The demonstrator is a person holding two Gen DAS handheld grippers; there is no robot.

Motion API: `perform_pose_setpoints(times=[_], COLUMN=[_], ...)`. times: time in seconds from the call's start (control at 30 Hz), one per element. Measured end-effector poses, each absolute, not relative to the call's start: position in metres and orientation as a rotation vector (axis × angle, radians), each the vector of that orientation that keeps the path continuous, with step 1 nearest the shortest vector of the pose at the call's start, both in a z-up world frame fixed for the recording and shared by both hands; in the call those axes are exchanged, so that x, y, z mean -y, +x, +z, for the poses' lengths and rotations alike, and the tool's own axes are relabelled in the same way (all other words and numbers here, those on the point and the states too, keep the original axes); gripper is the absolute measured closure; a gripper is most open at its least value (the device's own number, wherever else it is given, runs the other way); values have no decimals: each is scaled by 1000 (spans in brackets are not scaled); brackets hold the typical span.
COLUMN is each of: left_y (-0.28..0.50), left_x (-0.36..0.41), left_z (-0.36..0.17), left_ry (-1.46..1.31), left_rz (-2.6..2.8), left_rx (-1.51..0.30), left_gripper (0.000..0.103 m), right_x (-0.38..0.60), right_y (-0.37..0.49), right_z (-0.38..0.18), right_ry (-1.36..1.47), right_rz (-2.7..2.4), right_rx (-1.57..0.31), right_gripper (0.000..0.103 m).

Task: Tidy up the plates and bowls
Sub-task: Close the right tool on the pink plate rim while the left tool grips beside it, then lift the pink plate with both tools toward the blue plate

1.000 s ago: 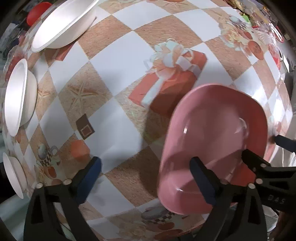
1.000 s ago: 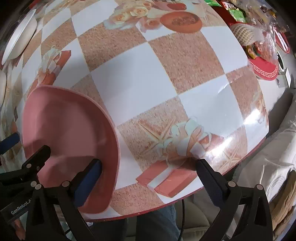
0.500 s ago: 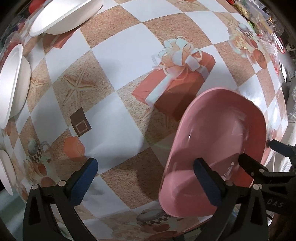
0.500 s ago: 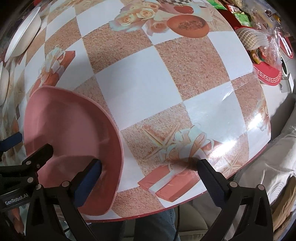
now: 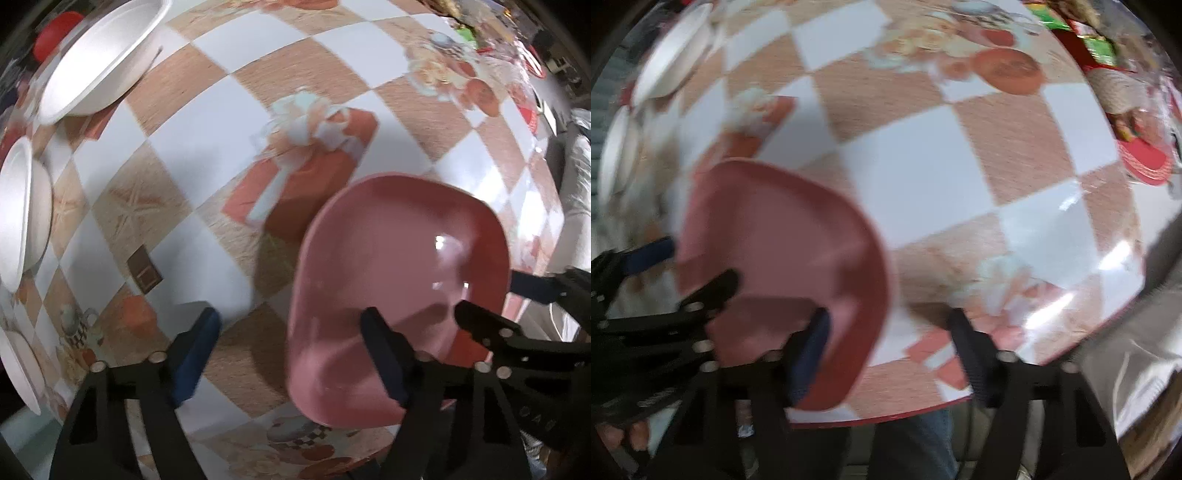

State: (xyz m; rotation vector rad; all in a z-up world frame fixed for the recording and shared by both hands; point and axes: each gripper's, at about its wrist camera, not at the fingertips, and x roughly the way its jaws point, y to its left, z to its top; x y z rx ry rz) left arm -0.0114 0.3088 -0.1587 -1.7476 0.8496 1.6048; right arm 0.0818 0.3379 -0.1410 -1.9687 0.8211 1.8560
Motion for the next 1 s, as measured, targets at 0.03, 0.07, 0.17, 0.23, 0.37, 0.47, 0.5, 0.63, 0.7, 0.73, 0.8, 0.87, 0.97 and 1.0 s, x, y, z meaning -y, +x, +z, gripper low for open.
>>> perform_pose_setpoints(times=[0.03,0.07,0.17,0.23,0.37,0.47,0.5,0.63,0.7,0.73,0.8,0.87,0.97,1.0], left_y=[-10,-9,-1,4,8,14,17,30,35,37,40,42,44,41], left_x=[-311,-313,-321,-324,-319,-310,-306,-291,-283,-279,-270,-265,-259,-260], left_z=[-158,-157,-153,-153,-152,-153,-152,-148,-148,-150,-153,-153,-153,-152], left_ry=[-1743,-1730,-1700,-1699,-1722,-1743,-1746,-1745,-1755,-1765,-1764,-1758,-1761,-1765], left_rz=[1599,1592,1550,1529,1534,1534,1540,1566,1571,1572,1580,1586,1586,1587], left_rx=[-854,-859,-877,-905,-876,-873,-874,-869,-853,-844,-829,-817,-810,-810], left_gripper=[29,35,58,58,68,70,70,70,70,71,71,71,72,72], right_x=[-338,-339,-344,-346,-350,-354,-354,-347,-344,-343,-337,-333,-328,-328], right_y=[81,81,84,87,94,98,96,98,94,93,91,91,91,88], right_z=[-141,-141,-144,-144,-146,-147,-146,-146,-145,-145,-147,-147,-147,-146], right_ry=[-1963,-1959,-1946,-1935,-1937,-1939,-1943,-1965,-1976,-1980,-1992,-2002,-2004,-2004], right_rz=[1871,1882,1866,1863,1853,1850,1851,1864,1872,1876,1890,1908,1914,1908], right_rx=[-848,-902,-1003,-1028,-1054,-1056,-1052,-996,-958,-941,-885,-825,-799,-805], right_gripper=[60,66,72,73,73,73,73,73,73,73,73,73,73,76])
